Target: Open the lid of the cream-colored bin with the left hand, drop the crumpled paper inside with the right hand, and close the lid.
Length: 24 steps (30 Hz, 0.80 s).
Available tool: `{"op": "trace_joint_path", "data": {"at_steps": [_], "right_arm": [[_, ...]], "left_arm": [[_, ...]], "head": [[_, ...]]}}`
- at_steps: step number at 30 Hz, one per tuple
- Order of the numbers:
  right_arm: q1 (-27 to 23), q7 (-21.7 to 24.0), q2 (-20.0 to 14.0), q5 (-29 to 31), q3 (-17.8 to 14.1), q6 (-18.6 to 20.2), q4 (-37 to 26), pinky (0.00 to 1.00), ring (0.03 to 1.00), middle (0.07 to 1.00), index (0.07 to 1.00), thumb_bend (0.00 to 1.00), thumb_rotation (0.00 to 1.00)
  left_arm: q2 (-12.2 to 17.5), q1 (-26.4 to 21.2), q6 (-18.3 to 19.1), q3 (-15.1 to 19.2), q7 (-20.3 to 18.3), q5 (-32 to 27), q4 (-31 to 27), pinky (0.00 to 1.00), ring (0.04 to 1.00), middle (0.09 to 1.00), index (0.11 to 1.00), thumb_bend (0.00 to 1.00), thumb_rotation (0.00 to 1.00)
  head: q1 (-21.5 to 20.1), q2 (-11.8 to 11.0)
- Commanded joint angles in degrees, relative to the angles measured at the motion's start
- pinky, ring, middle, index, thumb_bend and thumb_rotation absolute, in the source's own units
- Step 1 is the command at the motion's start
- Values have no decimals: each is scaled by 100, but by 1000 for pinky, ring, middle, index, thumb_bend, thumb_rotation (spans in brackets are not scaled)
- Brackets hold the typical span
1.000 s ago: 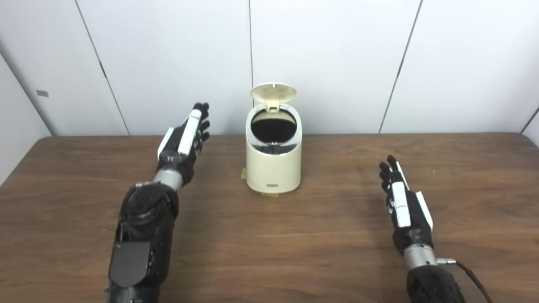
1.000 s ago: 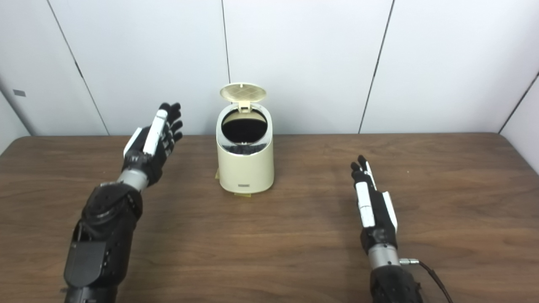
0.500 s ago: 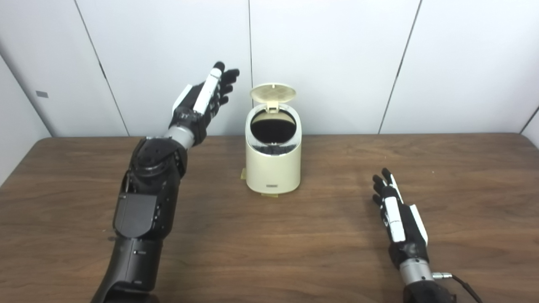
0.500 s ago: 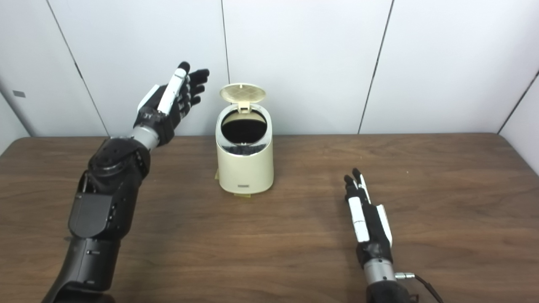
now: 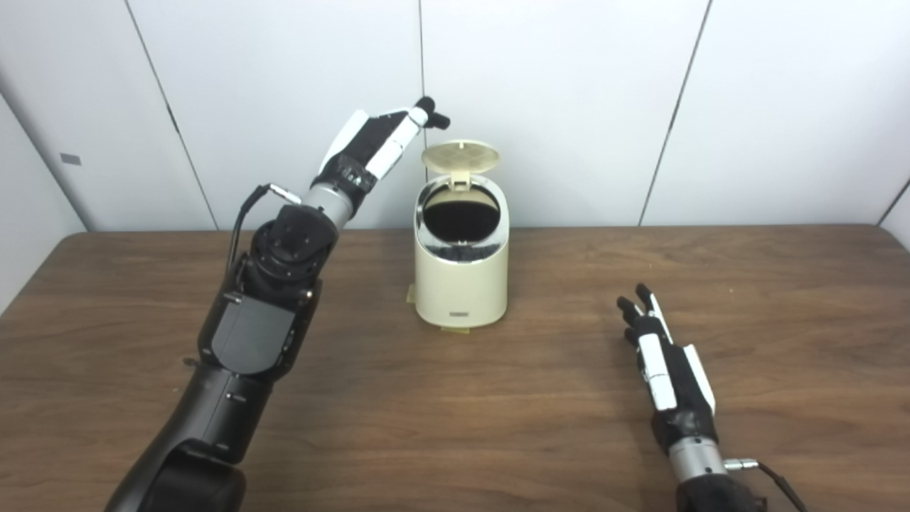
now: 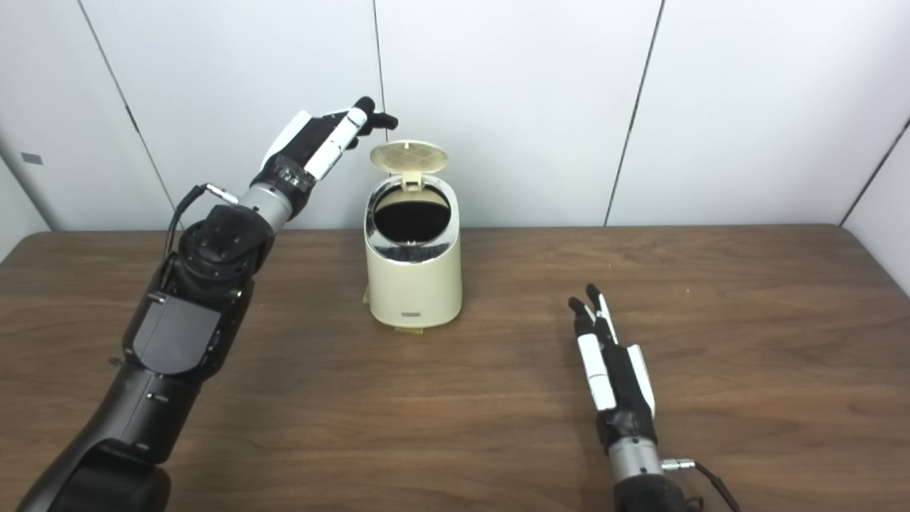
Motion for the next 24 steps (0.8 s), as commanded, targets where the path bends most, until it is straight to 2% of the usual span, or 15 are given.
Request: {"op": "trace_joint_path", "data": {"at_steps": [1,3,4,7,12,15,24], "right_arm": [[-28,-13,-26,-149,80,-187,2,945,943,899,1000,571,1000],[-24,-46,-39,-252,131,-173,8,933,933,893,1000,560,1000],[-26,-70,-43,-316,154,-181,19,924,929,892,1000,568,1000],[-34,-105,-44,-390,178,-173,41,922,931,891,1000,579,1000],[-49,-115,-64,-421,181,-171,97,929,936,894,1000,592,1000],[-45,-116,-74,-429,177,-180,134,929,937,897,1000,585,1000],[-66,-203,-68,-580,212,-178,200,898,930,898,1000,562,1000]], "left_arm": [[161,-428,-144,-256,56,592,-139,954,907,831,714,447,1000],[265,-470,-50,-507,11,1032,-208,936,894,820,701,460,1000],[307,-474,-55,-594,-21,1204,-249,840,873,819,700,474,1000],[402,-455,-218,-755,-105,1529,-349,755,859,828,683,477,998],[548,-430,-589,-970,-147,2053,-402,788,905,874,654,494,990],[618,-423,-830,-1075,-149,2402,-402,803,909,876,636,541,1000],[666,-329,-1377,-1146,-231,2908,-426,799,905,875,628,570,1000]], "head": [[-21,11],[-28,13],[-38,17],[-49,26],[-53,37],[-53,37],[-71,102]]}}
